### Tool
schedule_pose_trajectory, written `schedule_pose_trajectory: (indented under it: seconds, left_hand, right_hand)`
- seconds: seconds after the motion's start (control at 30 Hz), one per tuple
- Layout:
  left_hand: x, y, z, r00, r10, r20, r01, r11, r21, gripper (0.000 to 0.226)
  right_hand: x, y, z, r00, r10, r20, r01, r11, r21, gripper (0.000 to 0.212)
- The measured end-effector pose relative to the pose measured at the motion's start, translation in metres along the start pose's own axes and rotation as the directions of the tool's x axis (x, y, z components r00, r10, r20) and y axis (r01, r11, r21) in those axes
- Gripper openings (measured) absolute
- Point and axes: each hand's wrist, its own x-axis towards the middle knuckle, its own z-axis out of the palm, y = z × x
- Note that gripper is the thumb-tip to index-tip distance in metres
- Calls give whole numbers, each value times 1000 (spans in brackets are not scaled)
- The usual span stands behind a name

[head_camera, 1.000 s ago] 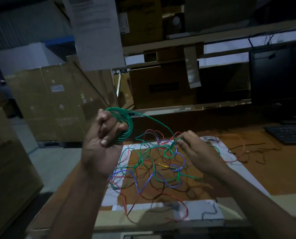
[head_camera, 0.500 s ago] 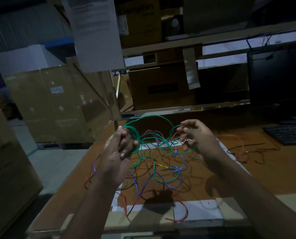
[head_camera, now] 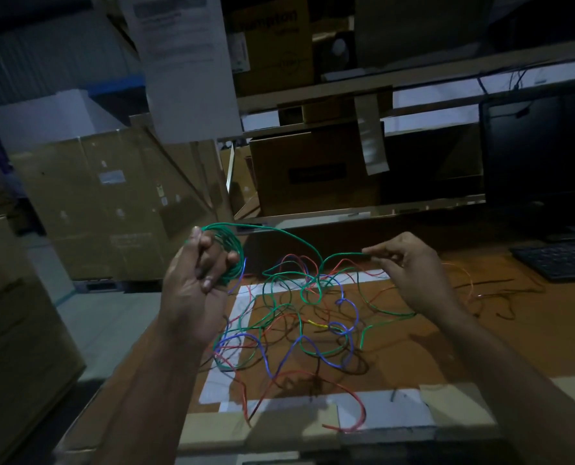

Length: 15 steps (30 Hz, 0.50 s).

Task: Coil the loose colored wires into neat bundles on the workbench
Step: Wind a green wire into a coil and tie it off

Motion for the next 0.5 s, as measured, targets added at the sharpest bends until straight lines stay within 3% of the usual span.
schedule_pose_trajectory:
  seconds: [0.13,0.2,0.27,0.33,0.5]
  left_hand:
    - [-2,-3,15,999,8,40,-13,992,124,35]
    - [-3,-5,20,997,12,79,-26,983,179,36]
    - [-3,-6,23,990,4,138,-34,976,216,36]
    - [-4,-10,23,983,-20,182,-26,968,249,34]
    - [-9,-23,28,974,-93,204,10,927,376,32]
  right_hand:
    - [6,-10,3,980,-47,196,33,997,76,38]
    - [9,-13,6,976,-128,176,148,984,-102,41]
    - [11,-16,7,962,-231,149,270,891,-366,41]
    - [13,-20,8,953,-292,76,293,836,-463,35]
    - [19,-40,17,953,-277,-119,254,951,-178,22]
